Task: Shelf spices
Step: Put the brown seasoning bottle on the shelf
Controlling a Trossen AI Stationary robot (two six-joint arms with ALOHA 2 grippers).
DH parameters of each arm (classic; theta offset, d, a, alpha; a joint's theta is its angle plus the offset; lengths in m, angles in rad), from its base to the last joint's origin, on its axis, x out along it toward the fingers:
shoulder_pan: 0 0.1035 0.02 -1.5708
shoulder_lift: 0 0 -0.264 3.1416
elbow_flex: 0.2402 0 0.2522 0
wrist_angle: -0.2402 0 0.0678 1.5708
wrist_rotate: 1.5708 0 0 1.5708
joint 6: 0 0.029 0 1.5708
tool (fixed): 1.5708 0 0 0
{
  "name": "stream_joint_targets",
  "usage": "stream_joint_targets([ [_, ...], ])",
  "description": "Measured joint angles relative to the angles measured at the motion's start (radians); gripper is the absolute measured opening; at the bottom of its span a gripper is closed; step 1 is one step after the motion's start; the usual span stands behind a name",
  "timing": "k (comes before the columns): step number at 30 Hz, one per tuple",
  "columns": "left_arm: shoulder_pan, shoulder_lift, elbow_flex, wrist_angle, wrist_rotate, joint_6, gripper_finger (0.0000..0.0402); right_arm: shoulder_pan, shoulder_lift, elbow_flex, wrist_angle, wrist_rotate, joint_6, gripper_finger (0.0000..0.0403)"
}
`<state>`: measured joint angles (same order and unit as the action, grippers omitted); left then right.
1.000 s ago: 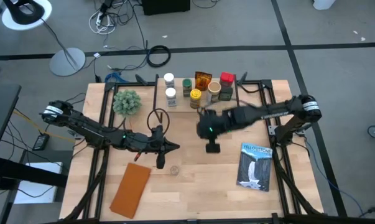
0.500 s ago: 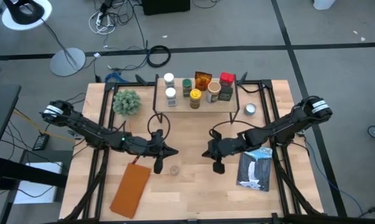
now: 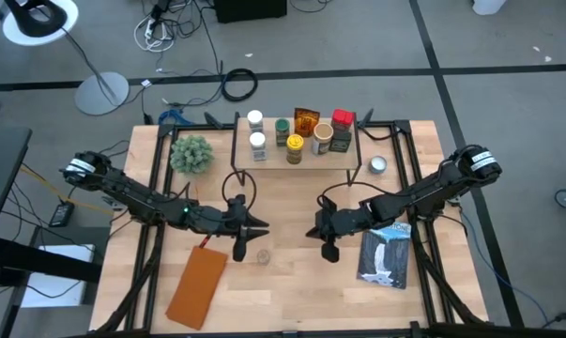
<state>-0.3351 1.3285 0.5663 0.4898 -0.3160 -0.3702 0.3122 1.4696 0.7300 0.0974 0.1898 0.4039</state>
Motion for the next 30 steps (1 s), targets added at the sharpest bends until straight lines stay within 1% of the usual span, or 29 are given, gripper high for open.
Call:
stream_joint_targets([
  [5, 0.000, 0.000, 0.000, -0.004, -0.042, 0.000, 0.0185, 0.000, 0.000, 0.000, 0.029, 0.000, 0.024, 0.0005],
  [7, 0.001, 0.000, 0.000, -0.004, -0.047, 0.002, 0.0206, 0.000, 0.000, 0.000, 0.038, 0.004, 0.025, 0.0007],
  [9, 0.001, 0.000, 0.000, -0.006, -0.047, 0.002, 0.0216, 0.000, 0.000, 0.000, 0.040, 0.009, 0.026, 0.0006],
  [12, 0.001, 0.000, 0.000, -0.007, -0.047, 0.001, 0.0220, 0.000, 0.000, 0.000, 0.039, 0.009, 0.049, 0.0003],
  [16, 0.000, 0.000, 0.000, -0.013, -0.047, 0.001, 0.0214, 0.000, 0.000, 0.000, 0.037, 0.010, 0.063, 0.0003],
  [18, -0.005, 0.000, 0.009, -0.049, -0.048, -0.003, 0.0208, 0.000, 0.000, 0.000, 0.037, 0.010, 0.066, 0.0006],
  [20, -0.009, 0.000, 0.046, -0.161, -0.053, -0.035, 0.0203, 0.000, 0.000, 0.000, 0.033, 0.010, 0.066, 0.0007],
  [23, -0.011, 0.007, 0.134, -0.415, -0.057, -0.090, 0.0198, 0.000, 0.000, 0.000, 0.024, 0.011, 0.066, 0.0006],
  [25, -0.018, 0.025, 0.198, -0.545, -0.057, -0.104, 0.0198, 0.000, 0.000, 0.000, 0.009, 0.011, 0.066, 0.0003],
  [27, -0.028, 0.052, 0.257, -0.606, -0.038, -0.094, 0.0198, 0.000, 0.000, 0.000, -0.005, 0.012, 0.066, 0.0002],
  [30, -0.042, 0.090, 0.332, -0.659, 0.041, -0.028, 0.0198, 0.000, 0.001, 0.000, -0.012, 0.012, 0.066, 0.0004],
])
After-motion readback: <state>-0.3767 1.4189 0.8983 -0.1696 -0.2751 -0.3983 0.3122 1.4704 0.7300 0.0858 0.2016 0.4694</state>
